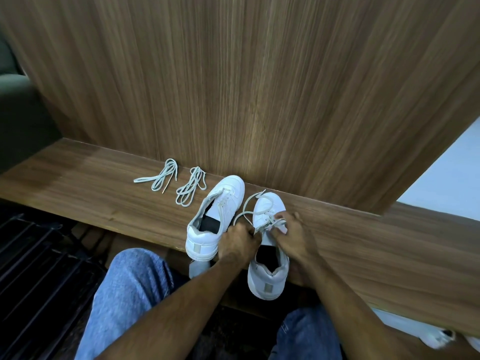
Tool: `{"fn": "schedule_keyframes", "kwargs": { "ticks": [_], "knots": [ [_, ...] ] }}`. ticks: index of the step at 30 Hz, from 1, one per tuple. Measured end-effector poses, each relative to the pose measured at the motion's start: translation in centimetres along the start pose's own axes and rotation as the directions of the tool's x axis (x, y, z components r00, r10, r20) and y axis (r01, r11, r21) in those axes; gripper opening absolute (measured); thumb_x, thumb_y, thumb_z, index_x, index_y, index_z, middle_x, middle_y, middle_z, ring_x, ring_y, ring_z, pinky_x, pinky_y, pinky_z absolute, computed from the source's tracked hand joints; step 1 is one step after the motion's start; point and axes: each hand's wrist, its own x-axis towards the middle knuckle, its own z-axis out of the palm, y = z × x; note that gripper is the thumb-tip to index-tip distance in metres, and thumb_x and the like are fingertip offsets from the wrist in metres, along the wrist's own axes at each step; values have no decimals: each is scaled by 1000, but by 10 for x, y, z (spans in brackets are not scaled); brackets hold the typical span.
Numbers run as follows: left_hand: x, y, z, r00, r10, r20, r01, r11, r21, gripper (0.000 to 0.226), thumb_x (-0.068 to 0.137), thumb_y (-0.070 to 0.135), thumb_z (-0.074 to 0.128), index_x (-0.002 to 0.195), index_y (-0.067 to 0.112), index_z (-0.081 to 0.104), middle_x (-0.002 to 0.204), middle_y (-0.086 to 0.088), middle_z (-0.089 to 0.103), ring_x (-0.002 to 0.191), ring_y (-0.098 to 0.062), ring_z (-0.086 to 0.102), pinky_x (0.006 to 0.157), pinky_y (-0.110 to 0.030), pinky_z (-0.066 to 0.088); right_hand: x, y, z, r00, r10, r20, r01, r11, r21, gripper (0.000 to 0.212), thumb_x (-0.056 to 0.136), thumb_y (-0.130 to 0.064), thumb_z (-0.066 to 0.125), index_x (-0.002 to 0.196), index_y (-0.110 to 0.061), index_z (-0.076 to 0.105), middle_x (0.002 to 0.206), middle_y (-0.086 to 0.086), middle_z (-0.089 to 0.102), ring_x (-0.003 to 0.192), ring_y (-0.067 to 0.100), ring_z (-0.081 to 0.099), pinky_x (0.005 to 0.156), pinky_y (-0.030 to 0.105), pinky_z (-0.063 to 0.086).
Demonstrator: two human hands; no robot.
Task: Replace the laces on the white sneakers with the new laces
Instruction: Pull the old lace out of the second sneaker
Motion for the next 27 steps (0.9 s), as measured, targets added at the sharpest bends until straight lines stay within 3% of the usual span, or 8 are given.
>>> {"fn": "schedule_keyframes", "kwargs": {
  "ticks": [2,6,11,15,17,20,23,27],
  "knots": [
    [0,0,0,1000,0,1,0,1000,10,33,87,45,57,97,16,68,104,-13,68,99,-33,62,83,-37,51,2,-1,7,994,-90,57,101,965,-240,30,87,-35,57,116,-27,56,133,-5,44,113,23,55,84,38,49],
    [0,1,0,1000,-1,1,1,1000,18,33,88,45,57,98,16,68,105,-13,68,100,-33,62,83,-36,50,4,4,22,985,-160,61,170,957,-234,15,92,-29,53,100,-24,65,126,0,48,107,25,57,81,40,51],
    [0,-1,0,1000,-3,9,3,1000,-13,31,85,44,59,94,15,68,98,-13,69,94,-33,63,79,-35,51,-1,4,9,985,-34,-169,78,962,262,11,90,-17,64,88,-18,75,114,-3,51,105,10,52,91,34,46],
    [2,0,1,1000,-11,3,11,1000,-17,33,84,44,57,90,14,70,94,-11,70,90,-31,64,76,-34,51,-1,2,-25,838,354,-416,35,725,688,19,85,-24,65,71,-36,69,95,-16,52,94,28,62,77,53,57],
    [1,0,3,1000,-11,-2,11,1000,-4,33,84,44,57,89,14,70,93,-10,70,89,-32,64,75,-35,52,-5,1,-36,823,316,-472,-21,848,530,11,84,-31,60,85,-37,69,104,-18,52,95,28,61,88,48,52],
    [2,-1,4,1000,-12,-9,13,1000,23,35,85,46,56,92,14,70,97,-11,70,93,-32,64,76,-34,50,-11,3,-30,909,118,-400,-63,987,148,30,87,-23,61,118,-23,62,125,5,45,99,25,56,86,37,47],
    [2,-1,5,1000,-4,-15,5,999,46,37,86,47,56,99,14,69,103,-12,69,97,-33,63,80,-36,51,-14,-4,-11,973,-132,-188,102,982,-160,32,88,-29,59,120,-24,61,133,4,44,118,26,50,88,36,48],
    [1,0,5,1000,1,-18,0,997,74,40,87,46,56,105,13,67,108,-14,68,102,-34,62,84,-37,50,-13,-21,6,991,-135,-13,118,906,-406,36,93,-38,48,125,-23,57,143,-1,40,133,20,36,95,35,43]
  ]
}}
